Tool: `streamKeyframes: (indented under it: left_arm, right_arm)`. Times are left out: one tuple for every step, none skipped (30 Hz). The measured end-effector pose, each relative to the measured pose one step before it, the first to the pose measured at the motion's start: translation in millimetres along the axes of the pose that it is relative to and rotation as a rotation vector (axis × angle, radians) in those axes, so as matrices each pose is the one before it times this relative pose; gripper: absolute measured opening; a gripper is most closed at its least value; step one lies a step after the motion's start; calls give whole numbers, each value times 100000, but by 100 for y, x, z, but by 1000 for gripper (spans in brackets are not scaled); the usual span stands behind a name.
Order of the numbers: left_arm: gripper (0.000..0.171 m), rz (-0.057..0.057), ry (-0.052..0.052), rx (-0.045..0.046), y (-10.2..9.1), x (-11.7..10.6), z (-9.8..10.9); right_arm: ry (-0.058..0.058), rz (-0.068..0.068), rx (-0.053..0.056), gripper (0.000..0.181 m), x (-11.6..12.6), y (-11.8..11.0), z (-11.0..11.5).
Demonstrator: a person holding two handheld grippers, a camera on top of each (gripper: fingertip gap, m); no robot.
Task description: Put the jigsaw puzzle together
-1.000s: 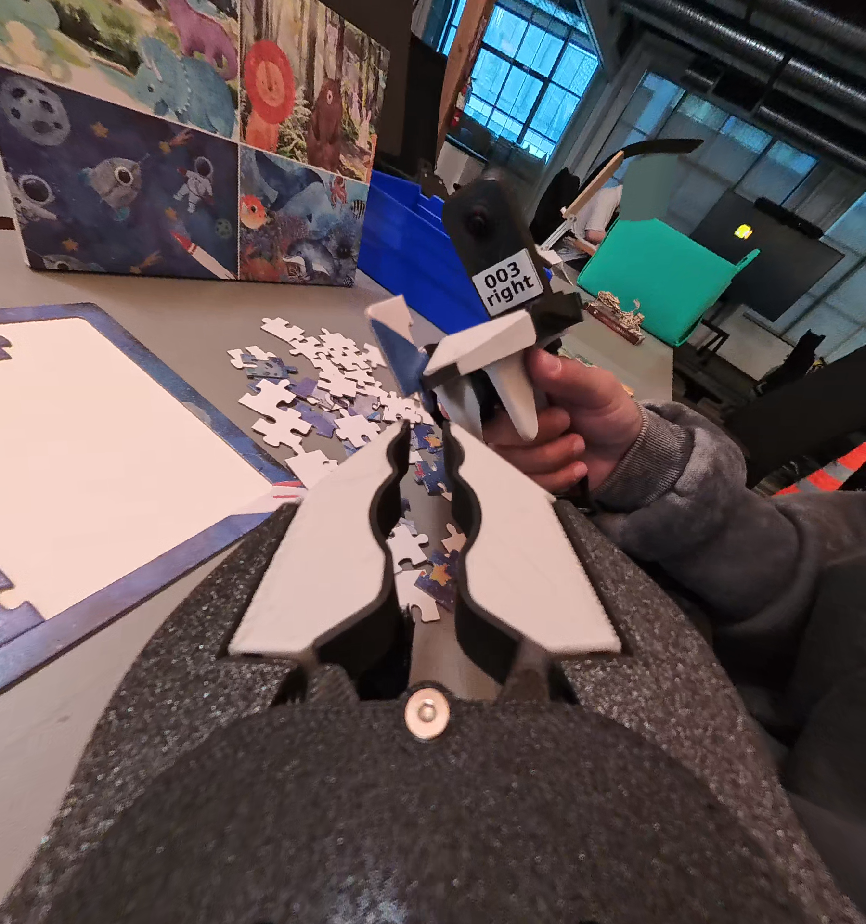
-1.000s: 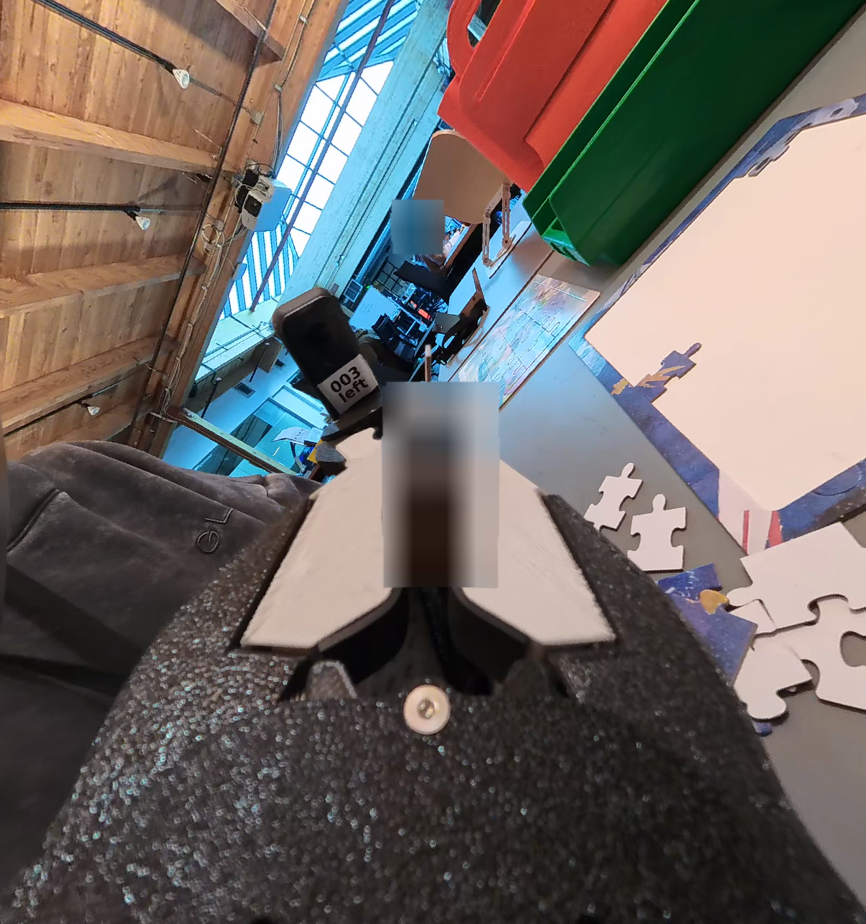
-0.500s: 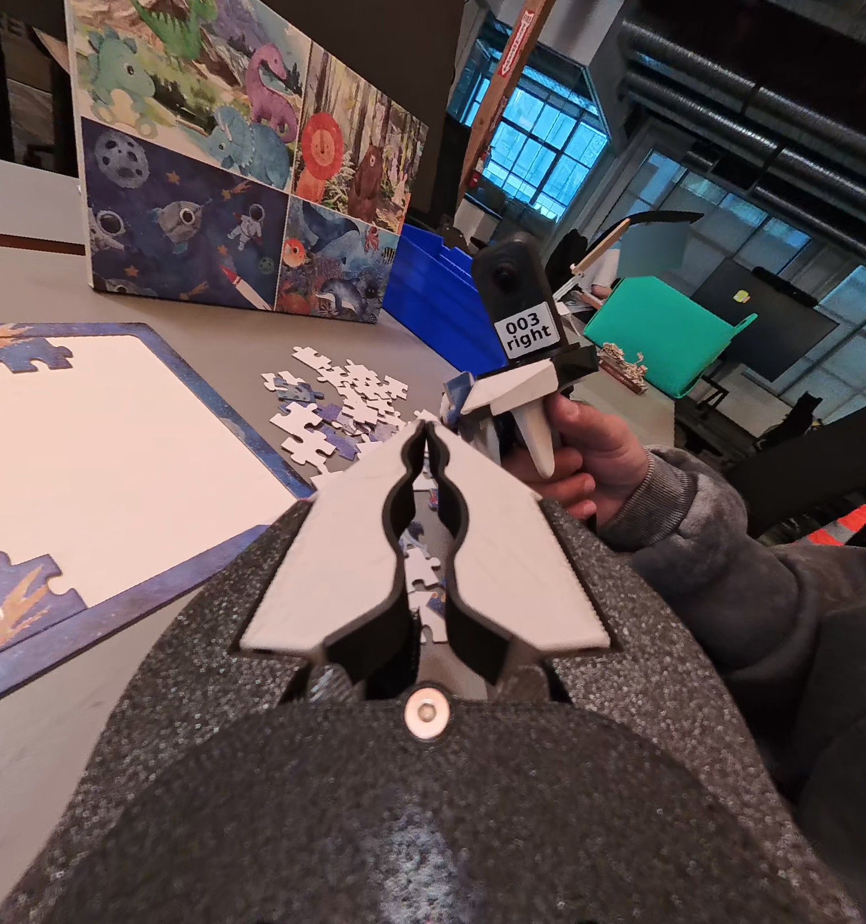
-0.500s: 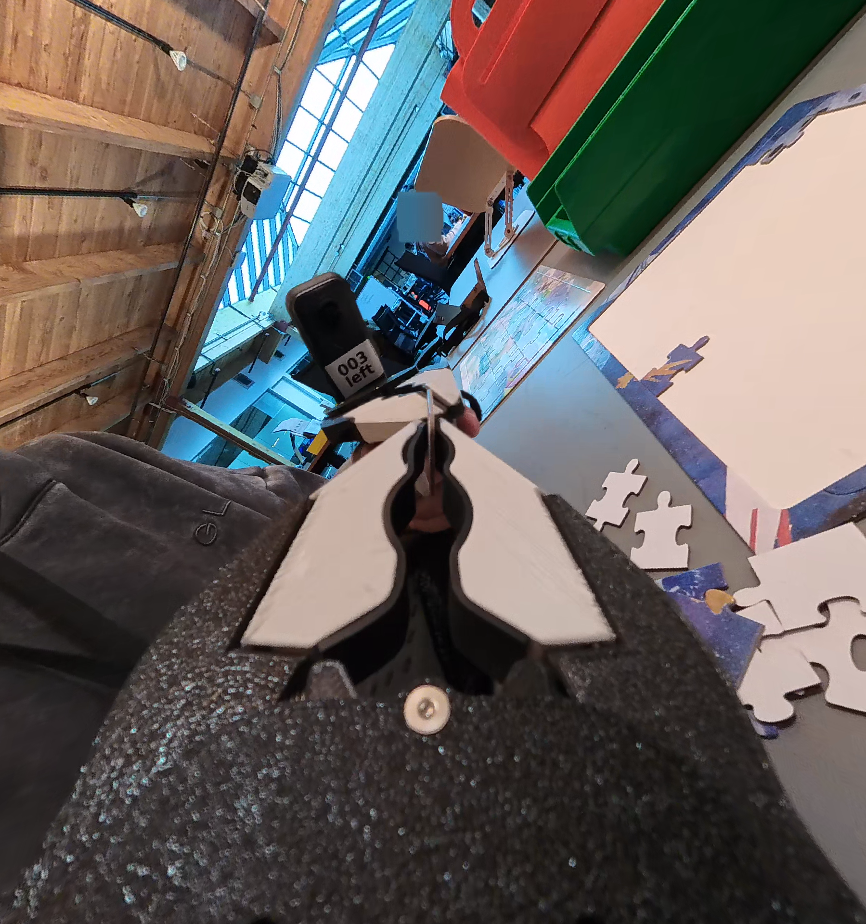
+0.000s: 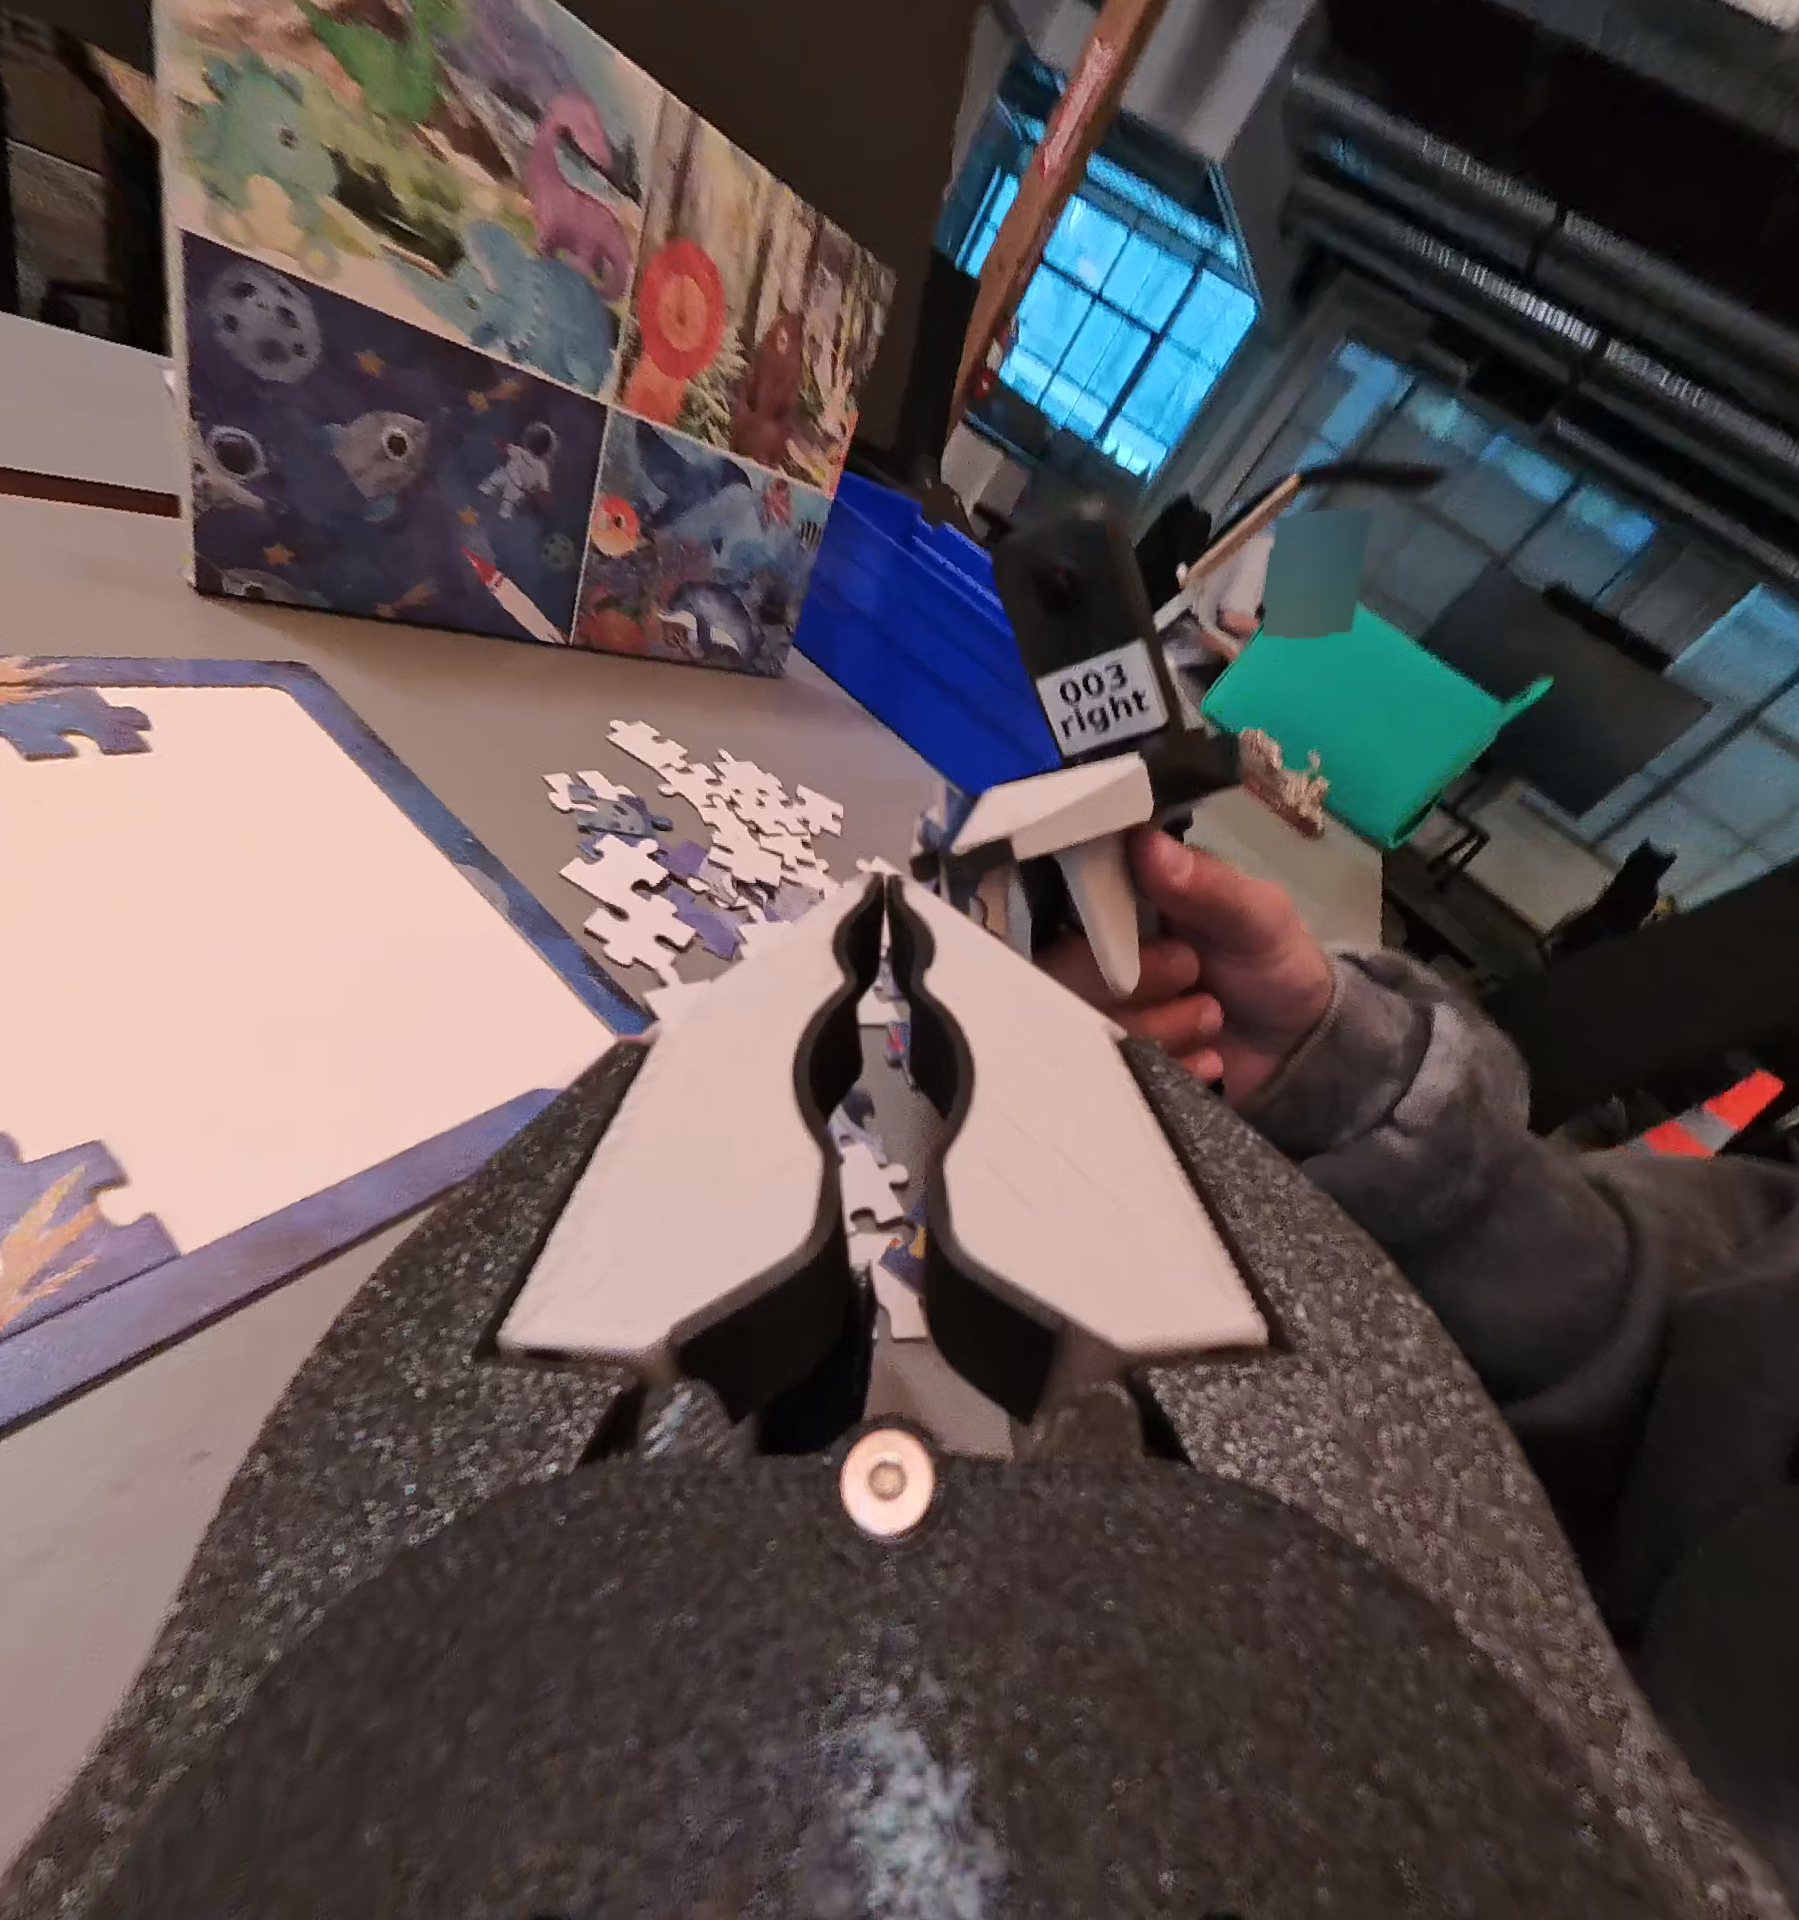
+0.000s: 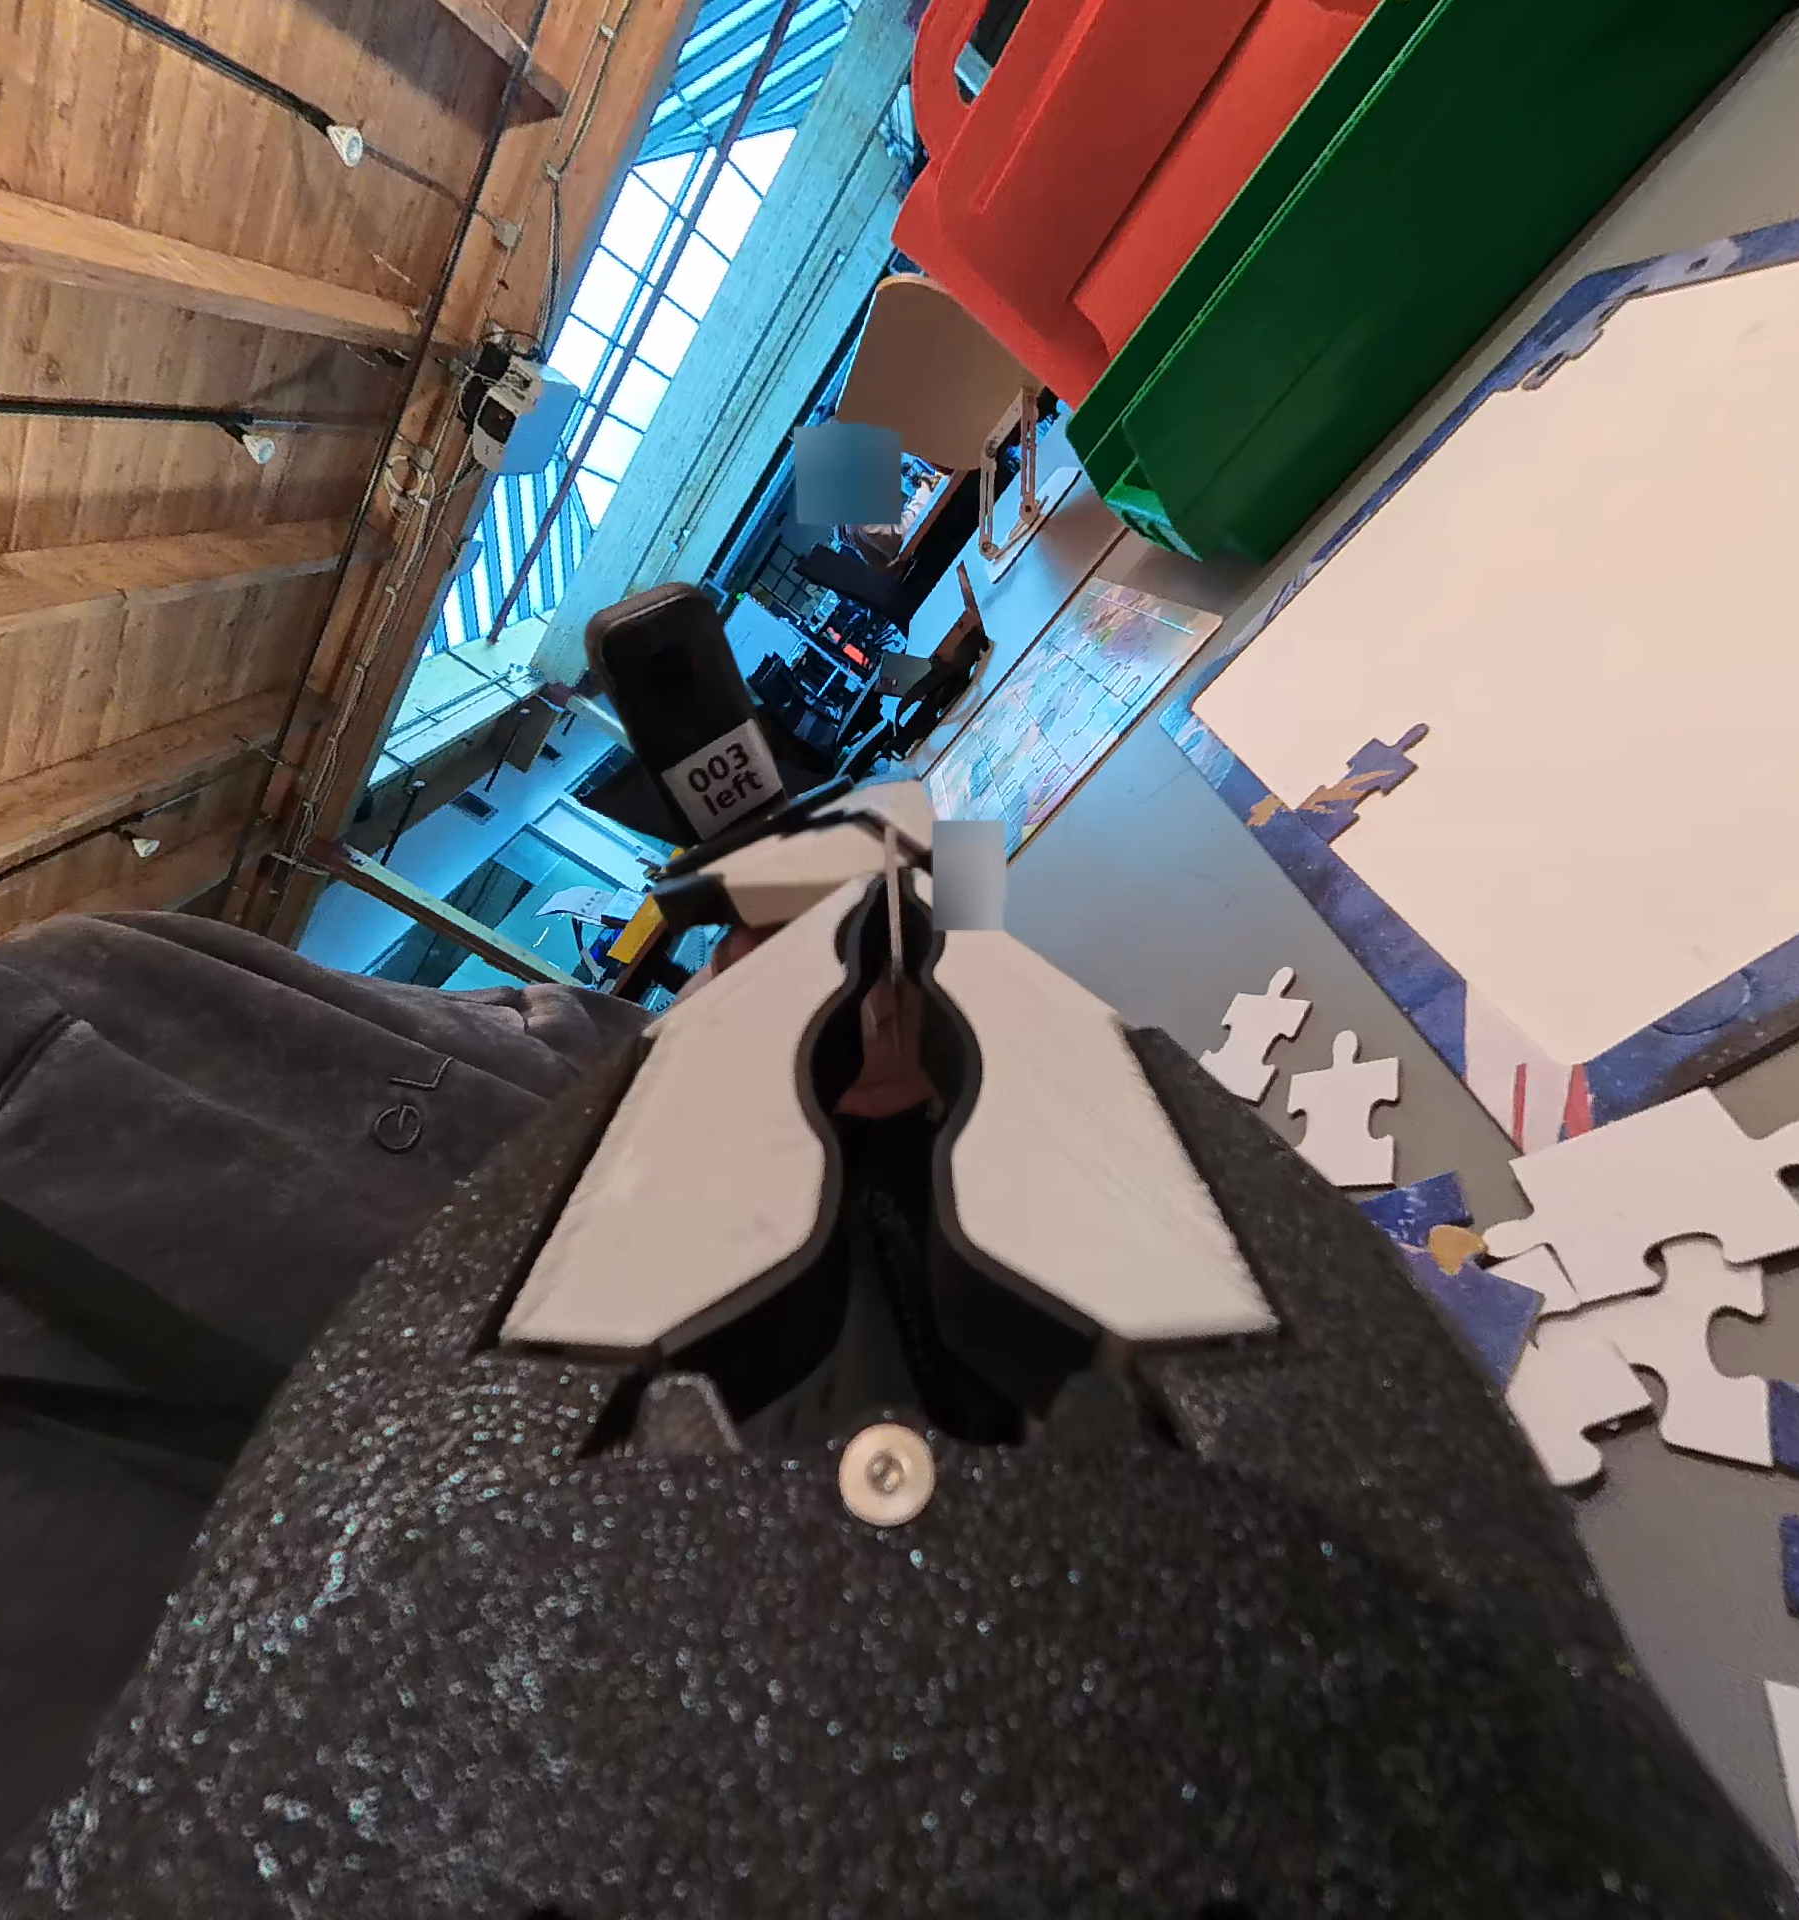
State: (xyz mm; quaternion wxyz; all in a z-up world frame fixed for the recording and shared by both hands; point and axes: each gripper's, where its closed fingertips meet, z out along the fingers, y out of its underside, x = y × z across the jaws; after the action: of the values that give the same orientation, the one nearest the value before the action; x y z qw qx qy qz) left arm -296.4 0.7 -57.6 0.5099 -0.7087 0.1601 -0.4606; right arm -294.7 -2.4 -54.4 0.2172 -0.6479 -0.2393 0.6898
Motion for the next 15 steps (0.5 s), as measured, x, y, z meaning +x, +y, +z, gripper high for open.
streamKeyframes:
  left_arm:
    - [0, -2794, 910, 1316, -262, -123, -155]
    - [0, -2449, 1092, -253, 40, -30, -21]
    - [0, -1646, 1016, -1586, 302, 32, 103]
    - [0, -681, 1582, -2734, 531, 224, 221]
    - [0, 112, 2247, -3826, 722, 436, 319]
    - [1, 772, 2067, -4164, 777, 478, 379]
    - [6, 1246, 800, -3577, 657, 325, 384]
    - [18, 1269, -304, -2512, 460, 154, 325]
    - [27, 1122, -241, -1430, 263, 133, 218]
    - [28, 552, -278, 316, -84, 56, 40]
    - [26, -417, 97, 2607, -478, 5, -172]
    - [16, -1510, 1698, 3042, -557, 118, -308]
    - [8, -2876, 2822, 2559, -465, 164, -309]
    - [5, -4096, 2486, 1649, -312, 48, -228]
    - [4, -3872, 1959, 864, -179, -37, -146]
  right_arm:
    - [464, 221, -84, 2, 108, 33, -20]
    - [-168, 221, -133, 1, -7, 28, 29]
    - [-143, -66, -60, 1, -33, 18, 37]
    - [381, -231, -131, 1, 45, 21, 52]
    - [588, -178, -59, 1, 66, 33, 58]
    - [-120, 132, 103, 2, -61, 4, 100]
    - [-1014, 119, 395, 2, -230, -10, 152]
    - [-1280, -214, 24, 2, -312, 44, 251]
    - [-439, -848, -164, 1, -231, 52, 288]
    - [645, -1733, 878, 1, -99, -102, 247]
    - [651, -1679, 959, 1, -72, -114, 198]
    - [-189, -818, -93, 2, -114, 28, 144]
    - [-520, 17, -676, 2, -84, 118, 83]
    - [-87, 330, -94, 2, 49, 7, -13]
    - [-420, 543, 577, 2, 30, -85, -70]
